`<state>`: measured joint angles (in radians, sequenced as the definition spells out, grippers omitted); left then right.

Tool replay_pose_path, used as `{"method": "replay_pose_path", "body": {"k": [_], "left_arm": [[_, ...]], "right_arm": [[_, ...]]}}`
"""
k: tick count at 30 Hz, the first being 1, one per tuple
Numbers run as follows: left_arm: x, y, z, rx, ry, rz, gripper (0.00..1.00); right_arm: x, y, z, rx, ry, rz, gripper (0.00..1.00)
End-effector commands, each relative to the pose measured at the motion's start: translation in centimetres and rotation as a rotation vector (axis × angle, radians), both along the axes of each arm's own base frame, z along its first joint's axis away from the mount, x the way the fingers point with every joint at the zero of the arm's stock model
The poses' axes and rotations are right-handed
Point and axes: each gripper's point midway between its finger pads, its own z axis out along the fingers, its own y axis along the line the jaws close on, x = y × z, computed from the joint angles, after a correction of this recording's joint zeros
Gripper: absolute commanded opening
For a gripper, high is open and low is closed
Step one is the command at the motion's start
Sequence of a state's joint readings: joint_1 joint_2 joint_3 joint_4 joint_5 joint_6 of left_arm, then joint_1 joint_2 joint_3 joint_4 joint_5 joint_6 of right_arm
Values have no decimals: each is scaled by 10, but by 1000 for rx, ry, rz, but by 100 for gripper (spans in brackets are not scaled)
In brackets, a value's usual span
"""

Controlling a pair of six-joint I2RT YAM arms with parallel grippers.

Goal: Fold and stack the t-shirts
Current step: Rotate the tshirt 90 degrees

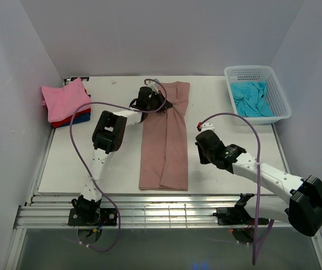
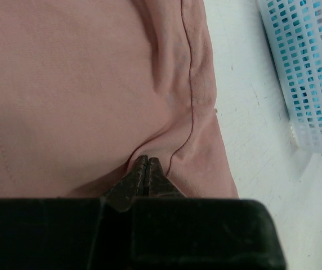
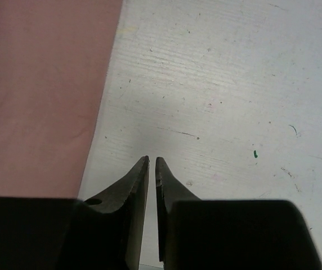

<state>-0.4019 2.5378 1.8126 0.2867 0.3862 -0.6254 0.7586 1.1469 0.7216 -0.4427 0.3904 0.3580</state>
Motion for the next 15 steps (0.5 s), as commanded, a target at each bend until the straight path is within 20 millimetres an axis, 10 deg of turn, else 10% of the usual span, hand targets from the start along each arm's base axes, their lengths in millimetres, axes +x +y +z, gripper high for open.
{"method": "replay_pose_path", "body": {"k": [1,15], "left_arm": [[-17,30,-35,94,85,32,0],[-17,49,139,74,-313,116,0]], "right_arm": [[13,14,12,41,-52,4,17],[17,37,12,67,-94,42,18]]}}
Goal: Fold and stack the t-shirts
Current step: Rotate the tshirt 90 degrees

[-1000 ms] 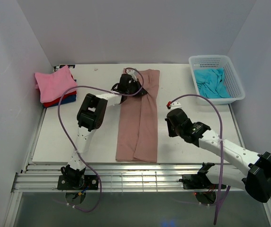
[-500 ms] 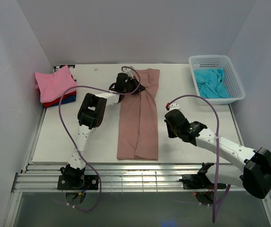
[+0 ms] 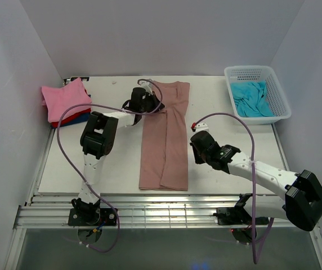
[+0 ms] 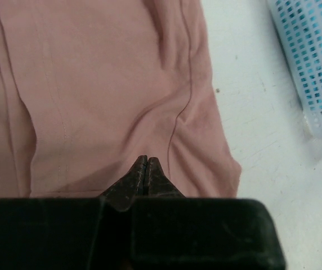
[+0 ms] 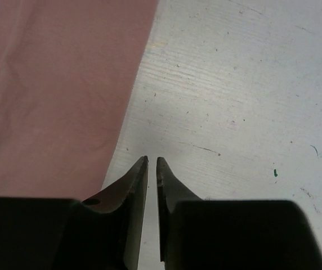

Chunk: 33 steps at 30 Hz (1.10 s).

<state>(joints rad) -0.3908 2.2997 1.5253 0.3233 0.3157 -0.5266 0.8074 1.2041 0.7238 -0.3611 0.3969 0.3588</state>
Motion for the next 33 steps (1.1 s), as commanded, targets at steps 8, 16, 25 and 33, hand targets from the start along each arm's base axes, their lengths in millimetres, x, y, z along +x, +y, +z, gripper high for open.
{"method": "replay_pose_path", "body": {"k": [8,16,25,33], "left_arm": [[43,30,105,272,-251,206,0],[57,34,49,475,-68,207,0],[48,44,20,565,19,217,0],[45,44,-12,573,71,207,0]], "right_arm": [[-6,37,-3,96,-30,76,8],[-18,42,-18,74,3,89,8],[-26,52,-24,64,20,117,8],[-35,63,-27,72,33,138,8]]}}
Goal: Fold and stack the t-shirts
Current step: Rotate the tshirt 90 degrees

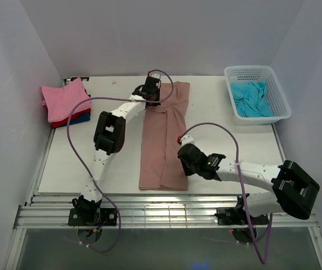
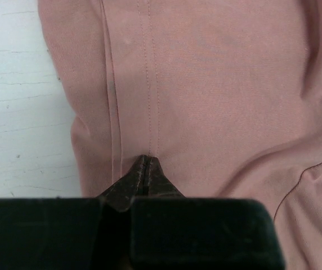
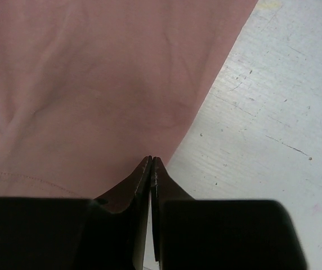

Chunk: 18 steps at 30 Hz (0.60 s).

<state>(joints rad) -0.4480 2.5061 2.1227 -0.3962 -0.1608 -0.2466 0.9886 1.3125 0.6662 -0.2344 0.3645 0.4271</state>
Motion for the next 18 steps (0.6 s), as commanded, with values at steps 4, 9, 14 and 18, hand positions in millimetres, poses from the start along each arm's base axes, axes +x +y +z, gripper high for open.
{"method": "replay_pose_path", "body": {"k": [4,9,14,18], "left_arm": [[2,4,-10,14,10,32,0],[9,3,-30,5,25,46,0],[16,14,-45,-41,57,87,0],[18,29,-60,-54,87,119,0]], "right_arm": [[1,14,8,42,-19,-12,8],[1,10,8,23,-25,-25,8],[3,6,9,3,-32,-40,8],[3,4,8,-6,-32,-44,8]]}}
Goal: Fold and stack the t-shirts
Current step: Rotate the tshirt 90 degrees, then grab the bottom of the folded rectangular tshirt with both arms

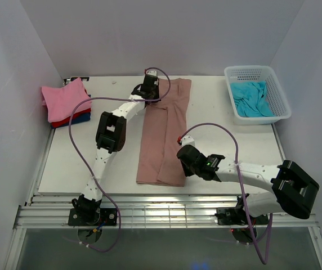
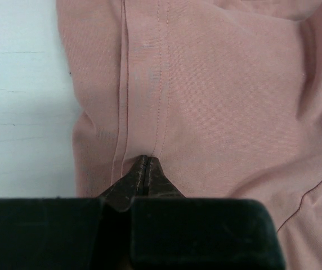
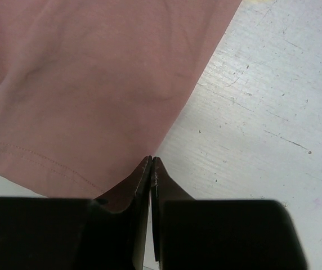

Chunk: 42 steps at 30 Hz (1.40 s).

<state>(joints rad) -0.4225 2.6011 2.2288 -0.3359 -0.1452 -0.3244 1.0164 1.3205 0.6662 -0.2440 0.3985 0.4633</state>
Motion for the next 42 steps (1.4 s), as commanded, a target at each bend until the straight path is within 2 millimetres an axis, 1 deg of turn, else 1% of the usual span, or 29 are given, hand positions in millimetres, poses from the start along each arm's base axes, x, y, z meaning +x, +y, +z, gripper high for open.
{"method": "replay_pose_path", "body": {"k": [1,3,9,11,13,14,16,17,18,19,20,21,23,24,25,26,27,28,29,30,31,33,34,36,37,39,40,41,42], "left_arm": [[-12,36,-55,35,140,59,0],[-12,43,-58,35,148,72,0],[-14,53,-60,29,151,89,0],[-18,49,-60,12,155,65,0],[-15,38,-50,-25,118,21,0],[-16,37,-40,-33,96,8,0],[-11,22,-13,-43,3,-38,0],[-8,17,17,-50,-86,-47,0],[-10,6,36,-45,-141,-71,5],[-10,3,54,-16,-194,-96,13],[-9,0,73,-11,-267,-94,35],[-14,-8,115,-22,-346,-108,48],[-18,-5,153,7,-425,-81,72],[-28,-3,182,2,-458,-70,76],[-35,0,190,-3,-454,-48,80],[-44,8,191,5,-424,-23,84],[-58,19,168,34,-366,8,87],[-74,26,189,-13,-376,40,88],[-87,31,181,-21,-348,46,88],[-111,42,141,6,-262,50,88],[-127,47,151,-18,-268,58,88],[-158,54,123,-26,-170,80,88],[-183,62,104,-17,-119,80,88],[-215,62,82,-19,-54,82,88],[-236,71,60,9,-3,92,88],[-263,72,53,-14,43,98,88],[-274,73,46,-22,75,96,88],[-292,79,35,-10,123,99,88],[-303,78,30,-25,150,111,88]], "right_arm": [[7,4,10,2,-28,-25,8],[6,5,8,-3,-22,-22,8],[6,6,4,-11,-7,-24,8],[6,5,5,-9,-10,-30,8],[5,6,9,0,-19,-29,8],[6,6,10,2,-23,-32,9],[7,4,14,7,-34,-38,16],[6,3,14,4,-36,-40,20],[6,2,15,7,-40,-43,22],[5,1,15,8,-39,-50,25],[4,1,15,14,-38,-49,28],[4,2,18,26,-42,-48,30],[1,5,17,53,-38,-37,38],[1,7,21,76,-45,-35,41],[-1,9,19,94,-41,-27,43],[-1,11,19,112,-41,-25,45],[-3,12,20,128,-42,-20,47],[-7,11,14,131,-30,-14,47],[-7,14,15,152,-29,-11,47],[-9,15,13,160,-24,-4,47],[-12,16,11,165,-16,4,47],[-16,15,4,166,-3,6,47],[-19,15,3,168,3,10,47],[-24,16,-2,174,17,15,47],[-27,17,-3,180,22,20,47],[-32,18,-7,186,26,30,47],[-33,19,-7,189,29,27,47],[-35,20,-7,193,28,32,47],[-36,21,-7,193,27,32,47]]}}
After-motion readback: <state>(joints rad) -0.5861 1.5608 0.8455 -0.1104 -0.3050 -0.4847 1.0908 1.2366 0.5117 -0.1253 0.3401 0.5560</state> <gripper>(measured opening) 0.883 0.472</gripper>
